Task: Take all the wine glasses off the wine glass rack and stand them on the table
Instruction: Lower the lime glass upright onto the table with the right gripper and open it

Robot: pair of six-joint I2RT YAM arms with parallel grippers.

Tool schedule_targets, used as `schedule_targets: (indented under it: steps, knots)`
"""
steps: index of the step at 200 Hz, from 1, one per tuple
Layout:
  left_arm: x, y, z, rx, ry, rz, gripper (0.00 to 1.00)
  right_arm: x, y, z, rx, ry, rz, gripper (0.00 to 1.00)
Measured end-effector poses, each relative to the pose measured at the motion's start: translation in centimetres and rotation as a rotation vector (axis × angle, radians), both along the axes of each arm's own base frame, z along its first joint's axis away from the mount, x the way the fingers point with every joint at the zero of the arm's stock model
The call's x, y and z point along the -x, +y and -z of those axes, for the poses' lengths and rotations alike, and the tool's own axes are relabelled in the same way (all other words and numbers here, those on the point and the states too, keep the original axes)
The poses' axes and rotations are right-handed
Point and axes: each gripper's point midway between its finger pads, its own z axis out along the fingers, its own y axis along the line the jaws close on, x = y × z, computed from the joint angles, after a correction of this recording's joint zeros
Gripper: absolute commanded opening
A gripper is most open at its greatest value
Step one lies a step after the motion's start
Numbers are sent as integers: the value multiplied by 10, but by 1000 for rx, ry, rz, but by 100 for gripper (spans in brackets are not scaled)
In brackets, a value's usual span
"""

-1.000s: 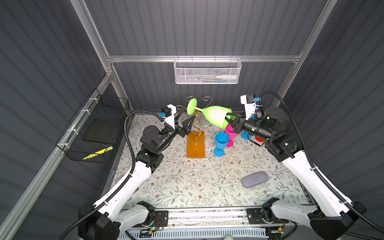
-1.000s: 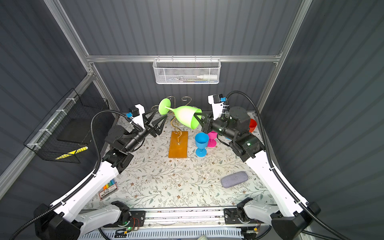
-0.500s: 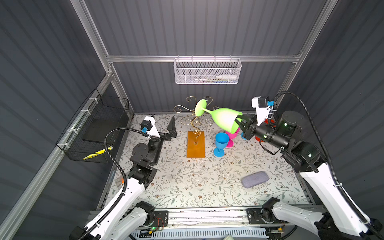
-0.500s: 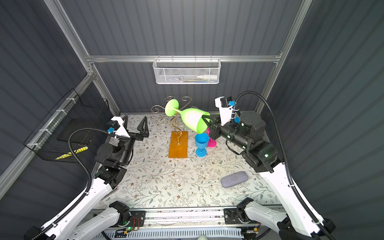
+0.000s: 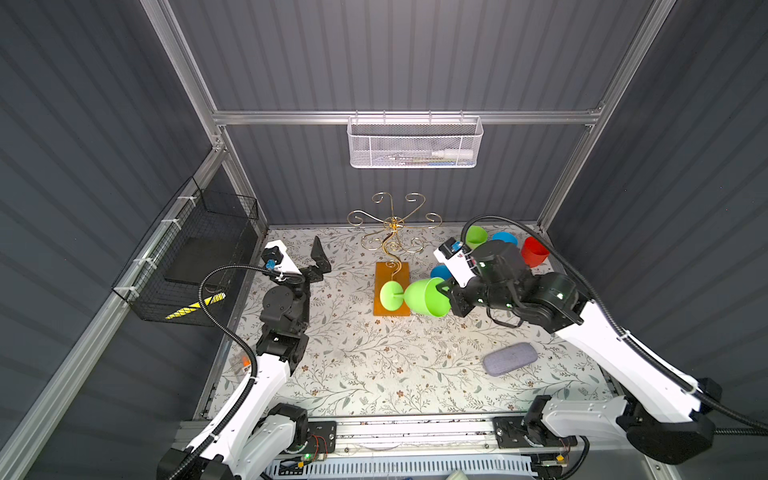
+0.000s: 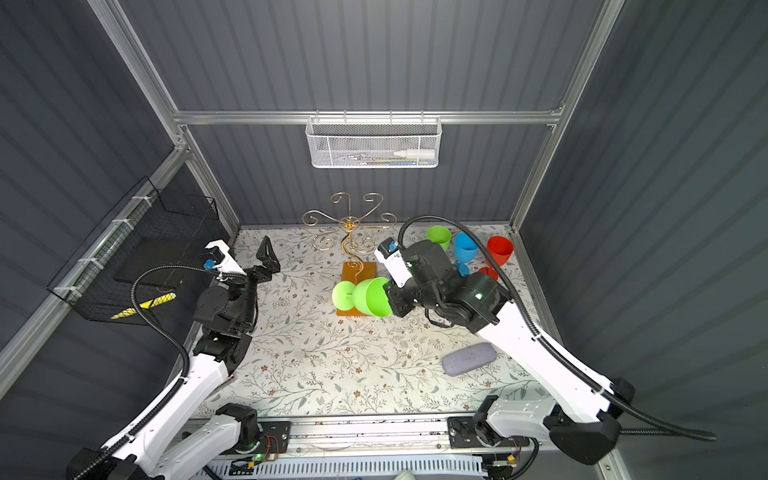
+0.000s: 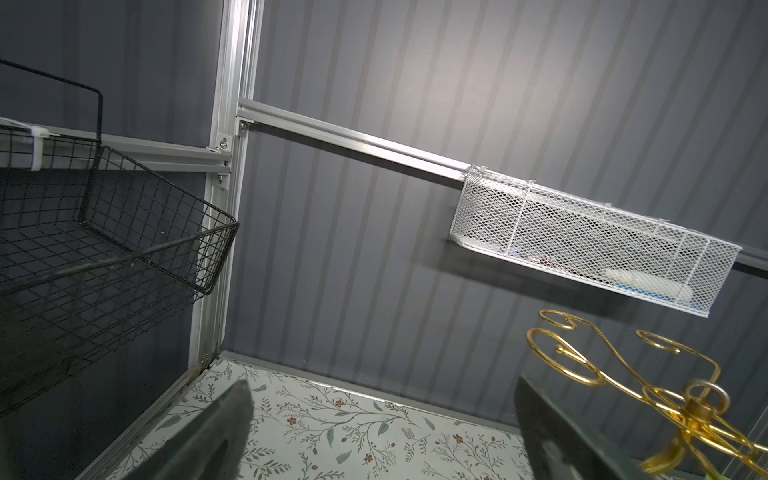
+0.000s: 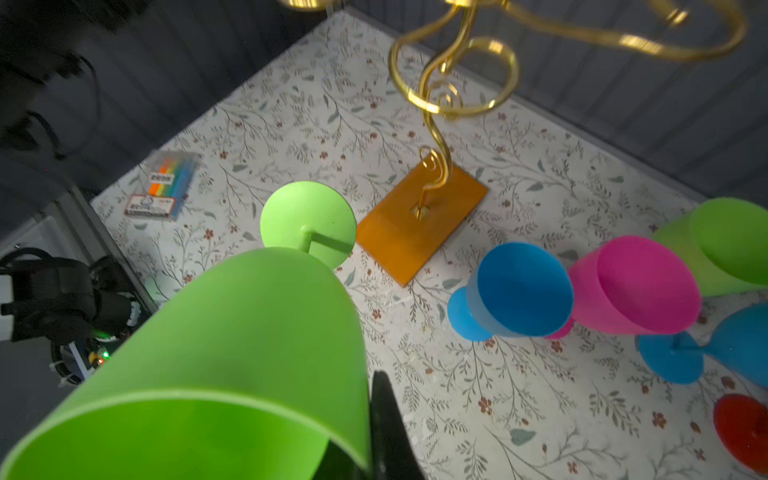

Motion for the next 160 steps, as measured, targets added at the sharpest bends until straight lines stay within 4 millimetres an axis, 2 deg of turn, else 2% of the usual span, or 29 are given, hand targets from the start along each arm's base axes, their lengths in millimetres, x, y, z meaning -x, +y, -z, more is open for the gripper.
schedule_targets:
  steps: [23, 57, 126, 160]
  knots:
    - [0, 3, 8, -1, 16, -17, 100, -4, -3, 39, 154, 102, 31, 0]
    - [1, 6, 9, -3, 16, -32, 100, -6, -7, 76, 312, 186, 60, 0]
    - [6, 10, 8, -12, 9, -53, 100, -14, -9, 127, 479, 279, 103, 1]
    - [8, 11, 7, -15, 6, -55, 100, -18, -5, 147, 520, 307, 103, 6]
